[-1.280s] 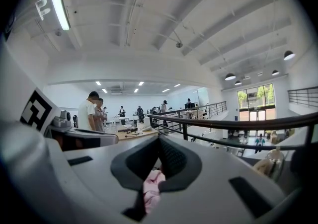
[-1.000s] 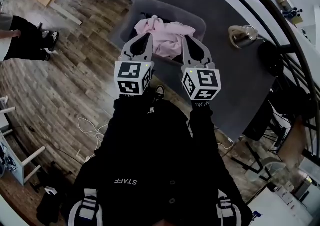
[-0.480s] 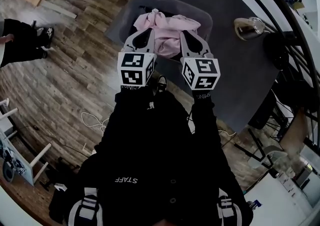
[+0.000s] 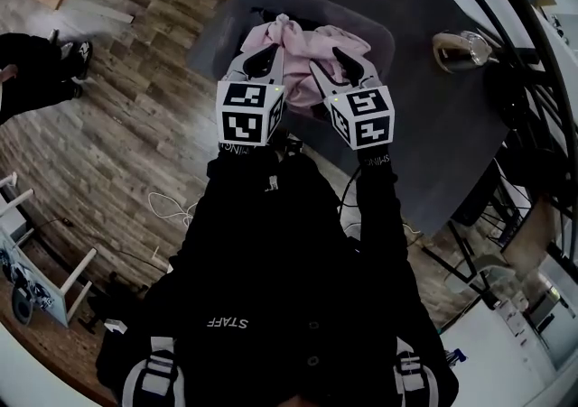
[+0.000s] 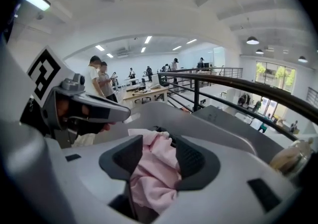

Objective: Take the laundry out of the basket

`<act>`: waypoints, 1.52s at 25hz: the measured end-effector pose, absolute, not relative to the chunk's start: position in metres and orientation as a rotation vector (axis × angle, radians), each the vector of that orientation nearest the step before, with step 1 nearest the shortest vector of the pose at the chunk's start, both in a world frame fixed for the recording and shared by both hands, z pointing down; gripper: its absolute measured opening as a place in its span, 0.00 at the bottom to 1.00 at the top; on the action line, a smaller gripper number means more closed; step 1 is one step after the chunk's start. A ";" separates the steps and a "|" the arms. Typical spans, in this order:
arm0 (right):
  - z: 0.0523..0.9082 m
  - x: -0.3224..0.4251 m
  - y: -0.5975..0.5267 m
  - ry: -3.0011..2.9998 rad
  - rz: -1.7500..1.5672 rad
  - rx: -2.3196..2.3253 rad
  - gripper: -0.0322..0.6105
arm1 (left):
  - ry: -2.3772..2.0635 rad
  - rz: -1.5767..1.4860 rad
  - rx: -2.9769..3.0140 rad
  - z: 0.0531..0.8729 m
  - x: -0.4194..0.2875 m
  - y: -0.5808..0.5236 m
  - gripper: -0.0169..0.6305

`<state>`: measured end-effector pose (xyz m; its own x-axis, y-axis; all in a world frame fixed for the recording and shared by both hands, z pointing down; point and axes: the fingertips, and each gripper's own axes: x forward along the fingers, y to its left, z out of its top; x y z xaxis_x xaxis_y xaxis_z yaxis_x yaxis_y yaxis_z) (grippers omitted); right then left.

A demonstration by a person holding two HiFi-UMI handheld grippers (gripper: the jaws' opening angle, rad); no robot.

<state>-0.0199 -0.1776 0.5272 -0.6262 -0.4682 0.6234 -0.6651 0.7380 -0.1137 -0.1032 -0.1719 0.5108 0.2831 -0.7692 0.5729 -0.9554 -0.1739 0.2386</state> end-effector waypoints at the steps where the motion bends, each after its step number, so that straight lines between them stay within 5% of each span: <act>1: 0.532 -0.023 -0.179 -2.352 0.443 0.818 0.41 | -1.534 0.444 1.996 0.514 -0.104 -0.175 0.03; 19: 0.640 -0.033 -0.173 -2.033 0.147 0.147 0.94 | -1.482 0.484 1.932 0.548 -0.124 -0.203 0.03; 35: 0.719 -0.039 -0.169 -1.872 0.098 0.094 0.95 | -1.481 0.491 1.911 0.555 -0.132 -0.203 0.03; 38: 0.716 -0.040 -0.165 -1.875 0.095 0.095 0.81 | -1.489 0.481 1.909 0.553 -0.136 -0.202 0.03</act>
